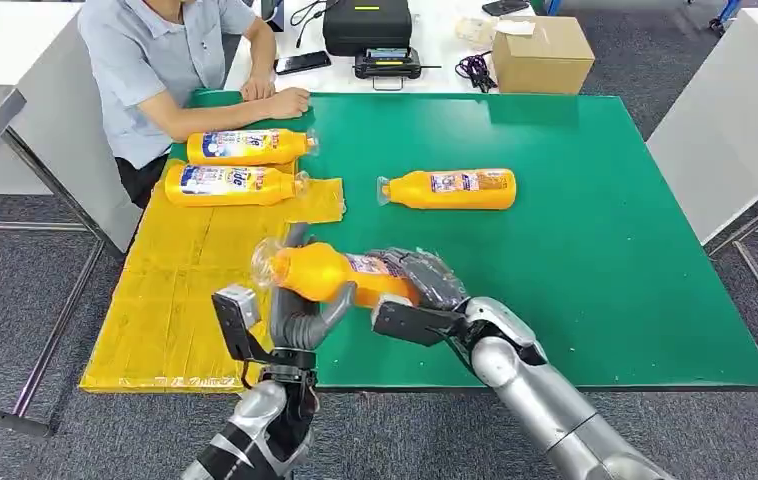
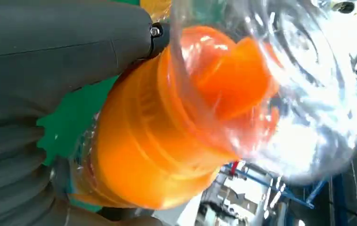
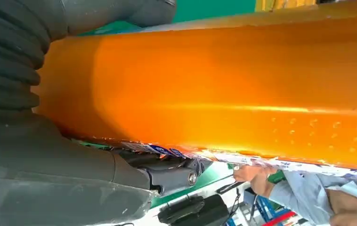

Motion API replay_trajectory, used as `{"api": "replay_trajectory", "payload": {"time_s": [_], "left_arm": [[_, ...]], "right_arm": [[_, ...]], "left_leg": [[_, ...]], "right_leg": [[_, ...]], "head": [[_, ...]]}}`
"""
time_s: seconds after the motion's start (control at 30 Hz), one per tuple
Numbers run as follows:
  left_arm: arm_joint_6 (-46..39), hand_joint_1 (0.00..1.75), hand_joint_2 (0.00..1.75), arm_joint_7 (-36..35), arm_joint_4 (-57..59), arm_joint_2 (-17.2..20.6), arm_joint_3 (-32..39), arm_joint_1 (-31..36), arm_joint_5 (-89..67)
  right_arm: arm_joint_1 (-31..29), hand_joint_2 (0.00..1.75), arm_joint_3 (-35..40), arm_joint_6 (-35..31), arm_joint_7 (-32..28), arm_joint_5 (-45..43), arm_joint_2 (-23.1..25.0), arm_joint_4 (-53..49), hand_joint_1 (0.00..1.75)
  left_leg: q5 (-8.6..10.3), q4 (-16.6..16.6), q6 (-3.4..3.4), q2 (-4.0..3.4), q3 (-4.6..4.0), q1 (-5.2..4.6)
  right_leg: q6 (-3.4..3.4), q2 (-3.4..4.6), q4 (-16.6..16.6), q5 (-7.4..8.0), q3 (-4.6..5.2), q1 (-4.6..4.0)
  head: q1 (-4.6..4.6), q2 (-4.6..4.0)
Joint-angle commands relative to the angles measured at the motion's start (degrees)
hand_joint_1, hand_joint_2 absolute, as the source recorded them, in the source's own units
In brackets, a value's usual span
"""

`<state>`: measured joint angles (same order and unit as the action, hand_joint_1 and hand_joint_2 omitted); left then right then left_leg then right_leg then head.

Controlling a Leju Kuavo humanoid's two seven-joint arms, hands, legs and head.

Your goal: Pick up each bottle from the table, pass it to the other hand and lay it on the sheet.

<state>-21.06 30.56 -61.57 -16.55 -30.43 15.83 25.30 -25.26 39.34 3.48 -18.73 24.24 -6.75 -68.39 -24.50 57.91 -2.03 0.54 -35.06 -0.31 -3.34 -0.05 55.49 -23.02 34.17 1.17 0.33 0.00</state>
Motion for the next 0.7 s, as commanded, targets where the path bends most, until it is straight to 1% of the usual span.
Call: {"api": "replay_trajectory", "payload": {"time_s": [0.03, 0.07, 0.1, 0.17, 0.2, 0.23, 0.3, 0.37, 0.5, 0.53, 0.57, 0.6, 0.63, 0.67, 0.7], "left_arm": [[6.98, 0.02, 1.75, -3.54, 1.56, 1.56, 1.56, 1.24, 4.59], [7.27, 0.93, 1.75, -3.06, 1.24, 1.58, 1.72, 1.14, 4.59], [7.23, 1.54, 1.75, -2.74, 1.12, 1.6, 1.79, 1.11, 4.51], [7.23, 1.54, 1.75, -2.74, 1.12, 1.6, 1.79, 1.11, 4.51], [7.23, 1.54, 1.75, -2.74, 1.12, 1.6, 1.79, 1.11, 4.51], [7.23, 1.54, 1.75, -2.74, 1.12, 1.6, 1.79, 1.11, 4.51], [7.23, 1.54, 1.75, -2.74, 1.12, 1.6, 1.79, 1.11, 4.51], [7.23, 1.54, 1.75, -2.74, 1.12, 1.6, 1.79, 1.11, 4.51], [7.23, 1.54, 1.75, -2.74, 1.12, 1.6, 1.79, 1.11, 4.51], [7.23, 1.75, 1.75, -2.74, 1.12, 1.6, 1.79, 1.11, 4.51], [7.25, 1.75, 1.75, -2.37, 0.69, 1.63, 1.9, 0.99, 4.4], [7.41, 1.75, 1.75, -2.1, 0.18, 1.7, 2.03, 0.8, 4.4], [7.63, 1.75, 1.75, -1.89, -0.57, 1.85, 2.14, 0.47, 4.37], [7.71, 1.75, 1.75, -1.51, -1.25, 1.93, 2.24, 0.19, 4.3], [7.56, 1.75, 1.75, -0.89, -1.76, 2.03, 2.33, 0.01, 4.03]], "right_arm": [[-2.57, 1.75, 3.42, 0.0, 0.01, -0.1, 0.95, 2.99, 1.75], [-2.65, 1.75, 3.33, -0.02, 0.0, -0.12, 0.98, 3.05, 1.75], [-2.67, 1.75, 3.3, -0.03, -0.02, -0.13, 0.99, 3.03, 1.75], [-2.67, 1.75, 3.3, -0.03, -0.02, -0.13, 0.99, 3.03, 1.75], [-2.67, 1.75, 3.3, -0.03, -0.02, -0.13, 0.99, 3.03, 1.75], [-2.67, 1.75, 3.3, -0.03, -0.02, -0.13, 0.99, 3.03, 1.75], [-2.67, 1.75, 3.3, -0.03, -0.02, -0.13, 0.99, 3.03, 1.75], [-2.67, 1.75, 3.3, -0.03, -0.02, -0.13, 0.99, 3.03, 1.75], [-2.67, 1.75, 3.3, -0.03, -0.02, -0.13, 0.99, 3.03, 1.75], [-2.67, 1.75, 3.3, -0.03, -0.02, -0.13, 0.99, 3.03, 1.75], [-2.57, 1.75, 3.1, -0.07, -0.13, -0.34, 1.05, 2.88, 1.75], [-2.45, 1.75, 2.99, -0.11, -0.15, -0.37, 1.07, 2.77, 1.62], [-2.24, 1.75, 2.71, -0.16, -0.22, -0.58, 1.14, 2.74, 1.38], [-2.06, 1.75, 2.32, -0.23, -0.18, -0.97, 1.29, 2.77, 0.3], [-2.0, 1.75, 2.2, -0.26, -0.18, -1.0, 1.28, 2.82, 0.14]], "left_leg": [[-0.12, -0.02, 0.13, -0.21, 0.3, 0.06], [-0.08, -0.02, 0.11, -0.17, 0.21, 0.03], [-0.12, -0.01, 0.14, -0.22, 0.29, 0.05], [-0.05, -0.03, 0.08, -0.14, 0.14, 0.02], [-0.14, 0.01, 0.14, -0.23, 0.29, 0.06], [-0.03, -0.04, 0.07, -0.1, 0.11, 0.01], [-0.11, -0.03, 0.13, -0.2, 0.27, 0.05], [-0.04, -0.02, 0.07, -0.11, 0.11, 0.03], [-0.11, -0.01, 0.11, -0.19, 0.24, 0.03], [-0.1, -0.01, 0.11, -0.17, 0.22, 0.04], [-0.07, -0.03, 0.1, -0.13, 0.2, 0.03], [-0.11, -0.02, 0.13, -0.16, 0.29, 0.04], [-0.11, 0.01, 0.12, -0.16, 0.24, 0.06], [-0.07, -0.01, 0.09, -0.13, 0.16, 0.03], [-0.1, -0.01, 0.12, -0.17, 0.24, 0.04]], "right_leg": [[0.16, 0.17, -0.03, -0.05, -0.25, -0.07], [0.13, 0.14, -0.02, -0.03, -0.17, -0.04], [0.17, 0.18, -0.02, -0.05, -0.24, -0.07], [0.1, 0.12, -0.02, -0.01, -0.1, -0.03], [0.18, 0.18, 0.0, -0.07, -0.24, -0.08], [0.09, 0.08, -0.02, -0.01, -0.09, -0.02], [0.16, 0.16, -0.03, -0.05, -0.23, -0.07], [0.09, 0.09, -0.02, -0.01, -0.09, -0.03], [0.14, 0.15, 0.01, -0.06, -0.19, -0.04], [0.14, 0.14, 0.01, -0.05, -0.17, -0.05], [0.12, 0.1, -0.02, -0.04, -0.17, -0.04], [0.16, 0.12, -0.01, -0.07, -0.25, -0.06], [0.15, 0.12, 0.0, -0.06, -0.21, -0.07], [0.11, 0.1, -0.01, -0.03, -0.13, -0.04], [0.15, 0.14, -0.01, -0.05, -0.2, -0.05]], "head": [[0.0, 0.0], [0.0, 0.0], [0.0, 0.0], [0.0, 0.0], [0.0, 0.0], [0.0, 0.0], [0.0, 0.0], [0.0, 0.0], [0.0, 0.0], [0.02, 0.0], [0.0, 0.0], [0.0, 0.0], [0.0, 0.0], [0.0, 0.0], [0.02, 0.0]]}}
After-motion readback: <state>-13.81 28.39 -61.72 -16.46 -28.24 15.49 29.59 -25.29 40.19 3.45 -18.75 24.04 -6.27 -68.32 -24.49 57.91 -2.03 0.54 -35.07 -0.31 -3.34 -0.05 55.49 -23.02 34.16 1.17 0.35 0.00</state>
